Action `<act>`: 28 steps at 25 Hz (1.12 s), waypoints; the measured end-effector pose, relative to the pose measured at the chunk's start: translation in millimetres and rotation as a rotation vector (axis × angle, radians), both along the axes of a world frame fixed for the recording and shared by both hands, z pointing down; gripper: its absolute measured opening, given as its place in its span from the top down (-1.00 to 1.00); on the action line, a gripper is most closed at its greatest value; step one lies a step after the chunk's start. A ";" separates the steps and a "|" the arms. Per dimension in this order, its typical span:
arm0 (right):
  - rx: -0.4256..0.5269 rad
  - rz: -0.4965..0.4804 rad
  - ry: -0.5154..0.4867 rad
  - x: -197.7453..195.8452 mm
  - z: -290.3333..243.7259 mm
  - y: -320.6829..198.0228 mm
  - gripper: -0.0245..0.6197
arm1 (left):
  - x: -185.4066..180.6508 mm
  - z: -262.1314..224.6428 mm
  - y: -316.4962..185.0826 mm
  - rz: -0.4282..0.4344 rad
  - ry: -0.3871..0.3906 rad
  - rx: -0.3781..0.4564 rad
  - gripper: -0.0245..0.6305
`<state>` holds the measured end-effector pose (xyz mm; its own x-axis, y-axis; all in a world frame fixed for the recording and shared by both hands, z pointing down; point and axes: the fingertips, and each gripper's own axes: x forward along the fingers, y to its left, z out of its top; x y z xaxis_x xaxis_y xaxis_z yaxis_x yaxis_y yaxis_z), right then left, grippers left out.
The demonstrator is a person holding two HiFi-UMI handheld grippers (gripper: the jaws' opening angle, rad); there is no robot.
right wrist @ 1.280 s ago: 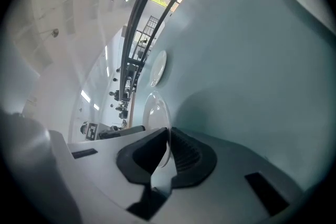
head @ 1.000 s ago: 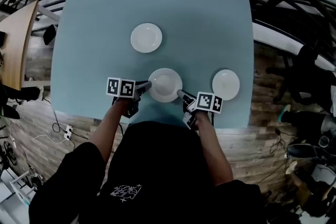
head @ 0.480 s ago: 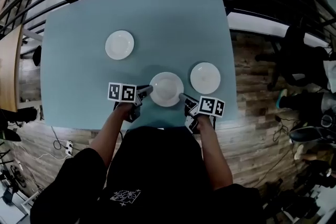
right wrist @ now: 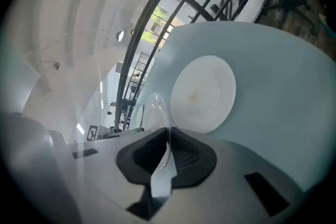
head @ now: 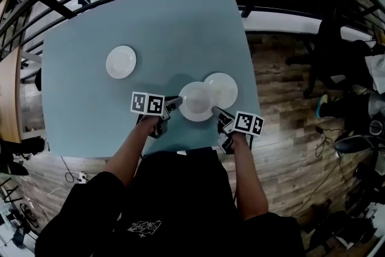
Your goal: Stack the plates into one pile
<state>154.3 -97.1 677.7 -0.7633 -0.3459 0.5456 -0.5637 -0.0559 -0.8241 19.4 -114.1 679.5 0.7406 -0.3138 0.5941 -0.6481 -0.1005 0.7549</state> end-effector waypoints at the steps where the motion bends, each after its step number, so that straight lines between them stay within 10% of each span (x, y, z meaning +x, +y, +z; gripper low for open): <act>1: 0.002 0.008 0.002 6.1 0.1 -3.9 0.84 | 6.0 0.4 -3.9 0.005 0.002 -0.001 0.80; 28: -0.033 0.134 0.027 91.2 30.2 -49.5 0.84 | 93.0 33.2 -59.1 0.168 -0.092 -0.046 0.79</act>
<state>245.5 -146.5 707.9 -0.6961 -0.4255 0.5783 -0.5718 -0.1586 -0.8049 112.4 -173.2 712.7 0.7221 -0.1612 0.6728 -0.6918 -0.1800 0.6993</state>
